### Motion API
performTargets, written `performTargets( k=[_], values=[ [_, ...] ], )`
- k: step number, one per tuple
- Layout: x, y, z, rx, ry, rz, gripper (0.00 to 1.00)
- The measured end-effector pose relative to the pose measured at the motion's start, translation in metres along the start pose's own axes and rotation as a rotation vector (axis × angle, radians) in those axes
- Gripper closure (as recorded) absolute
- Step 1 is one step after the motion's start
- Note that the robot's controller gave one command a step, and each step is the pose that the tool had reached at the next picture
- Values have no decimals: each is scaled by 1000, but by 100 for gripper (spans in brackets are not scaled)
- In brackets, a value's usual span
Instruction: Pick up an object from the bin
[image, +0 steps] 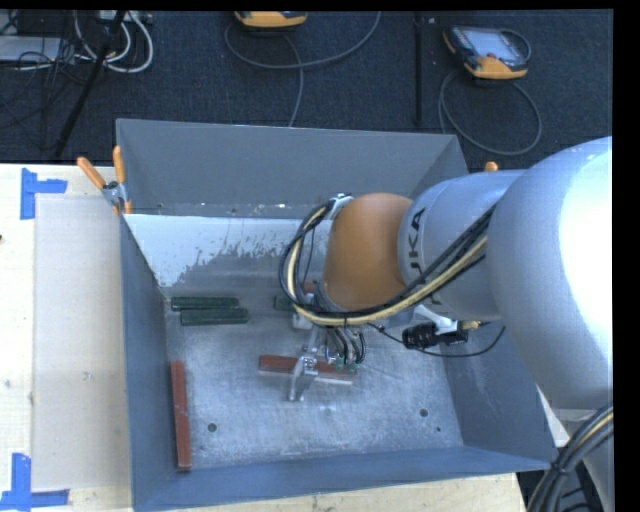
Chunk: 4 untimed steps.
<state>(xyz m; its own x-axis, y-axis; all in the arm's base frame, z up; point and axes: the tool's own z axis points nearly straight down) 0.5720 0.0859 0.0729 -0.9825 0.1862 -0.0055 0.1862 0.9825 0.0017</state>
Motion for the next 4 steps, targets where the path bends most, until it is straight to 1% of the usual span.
performTargets(
  k=[1,2,4],
  values=[
    [-17,2,-5,-6,-8,212,100],
    [-17,2,-5,-6,-9,212,100],
    [-14,1,-16,0,4,211,100]
  ],
)
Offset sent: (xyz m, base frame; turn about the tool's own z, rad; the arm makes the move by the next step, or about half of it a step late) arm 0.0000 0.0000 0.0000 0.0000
